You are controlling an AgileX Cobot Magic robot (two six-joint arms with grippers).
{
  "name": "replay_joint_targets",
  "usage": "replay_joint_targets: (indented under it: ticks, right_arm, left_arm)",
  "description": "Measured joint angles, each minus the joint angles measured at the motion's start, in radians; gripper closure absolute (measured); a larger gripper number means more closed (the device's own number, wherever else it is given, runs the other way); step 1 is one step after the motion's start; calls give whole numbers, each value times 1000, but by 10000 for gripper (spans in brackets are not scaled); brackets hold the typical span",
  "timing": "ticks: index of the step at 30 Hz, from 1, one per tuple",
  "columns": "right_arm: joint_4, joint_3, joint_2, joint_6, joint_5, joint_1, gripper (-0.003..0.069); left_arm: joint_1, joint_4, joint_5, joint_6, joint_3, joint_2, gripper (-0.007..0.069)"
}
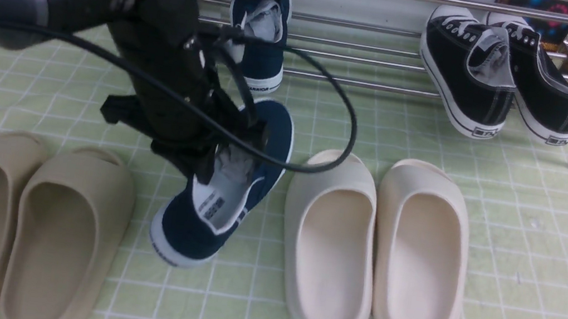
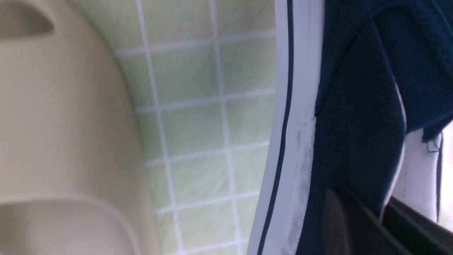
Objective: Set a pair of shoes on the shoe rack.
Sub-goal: Use the left arm to put a shoe into the shoe rack
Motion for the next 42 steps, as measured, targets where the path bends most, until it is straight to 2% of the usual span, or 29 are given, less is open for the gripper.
replay_joint_targets:
  ticks: [9, 17, 24, 26, 33, 35, 38, 39, 40, 42]
  right_arm:
    - [0, 0, 0, 0, 0, 0, 421]
    - [0, 0, 0, 0, 0, 0, 421]
    - [0, 0, 0, 0, 0, 0, 421]
    - [0, 0, 0, 0, 0, 0, 421]
    - [0, 0, 0, 0, 0, 0, 420]
    - [0, 0, 0, 0, 0, 0, 420]
    - [0, 0, 0, 0, 0, 0, 420]
    - [0, 0, 0, 0, 0, 0, 420]
    - [0, 0, 0, 0, 0, 0, 420]
    - [0, 0, 0, 0, 0, 0, 420]
  left_arm:
    - [0, -114, -147, -32, -285, 229, 617]
    - [0, -93, -291, -151, -609, 483, 617]
    - [41, -55, -305, -243, -860, 644, 617]
    - [55, -52, -304, -246, -883, 667, 617]
    - [83, -104, -317, -109, -905, 698, 615]
    - [83, -109, -320, -95, -905, 698, 593]
    - [83, -111, -347, -82, -906, 698, 476]
    - [83, -112, -353, -82, -907, 698, 458]
    - [83, -117, -366, -81, -908, 697, 385]
    - [83, -123, -365, -81, -908, 695, 312]
